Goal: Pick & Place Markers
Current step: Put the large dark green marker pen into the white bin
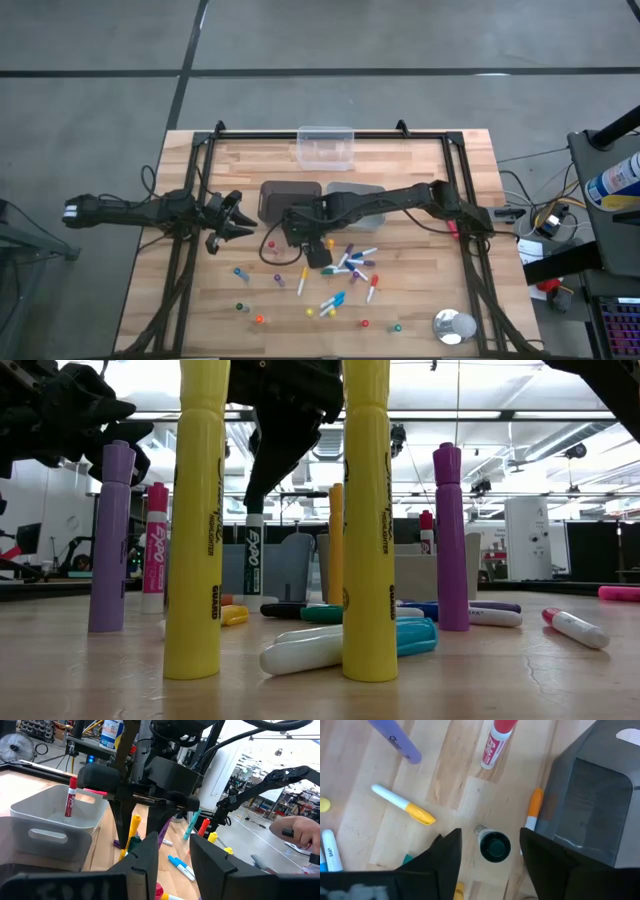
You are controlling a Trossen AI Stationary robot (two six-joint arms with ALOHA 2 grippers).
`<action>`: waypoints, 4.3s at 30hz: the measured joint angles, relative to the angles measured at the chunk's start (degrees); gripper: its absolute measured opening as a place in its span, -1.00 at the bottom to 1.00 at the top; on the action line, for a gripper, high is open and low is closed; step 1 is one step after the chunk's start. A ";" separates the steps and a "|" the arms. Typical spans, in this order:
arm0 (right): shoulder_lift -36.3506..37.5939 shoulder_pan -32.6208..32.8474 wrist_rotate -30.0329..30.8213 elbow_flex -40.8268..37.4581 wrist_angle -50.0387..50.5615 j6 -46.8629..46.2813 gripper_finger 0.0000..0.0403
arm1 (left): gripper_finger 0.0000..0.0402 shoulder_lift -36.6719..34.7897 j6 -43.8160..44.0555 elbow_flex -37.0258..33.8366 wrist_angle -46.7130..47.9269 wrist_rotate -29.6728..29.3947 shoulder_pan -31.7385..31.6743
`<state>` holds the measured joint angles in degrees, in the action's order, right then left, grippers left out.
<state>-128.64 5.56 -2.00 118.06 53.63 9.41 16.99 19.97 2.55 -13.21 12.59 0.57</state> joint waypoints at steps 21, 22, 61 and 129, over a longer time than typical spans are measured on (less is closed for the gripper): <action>0.02 0.04 0.02 0.12 0.49 1.03 -0.63 | -0.48 0.00 -0.02 0.00 0.44 0.01 -0.02; 0.02 0.04 0.02 0.15 0.57 1.09 -0.65 | -0.48 0.00 -0.02 0.00 0.48 0.01 -0.02; 19.75 -4.80 8.32 9.09 22.09 -13.87 -0.64 | -0.48 0.09 0.55 -0.02 1.29 0.00 0.00; 26.16 -20.04 0.06 -30.16 -6.69 -8.63 -0.65 | -0.48 0.13 0.63 -0.02 1.68 -0.25 0.00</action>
<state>-102.48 -14.48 -1.94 87.90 46.94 0.78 17.12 20.60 2.52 -11.53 12.34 0.58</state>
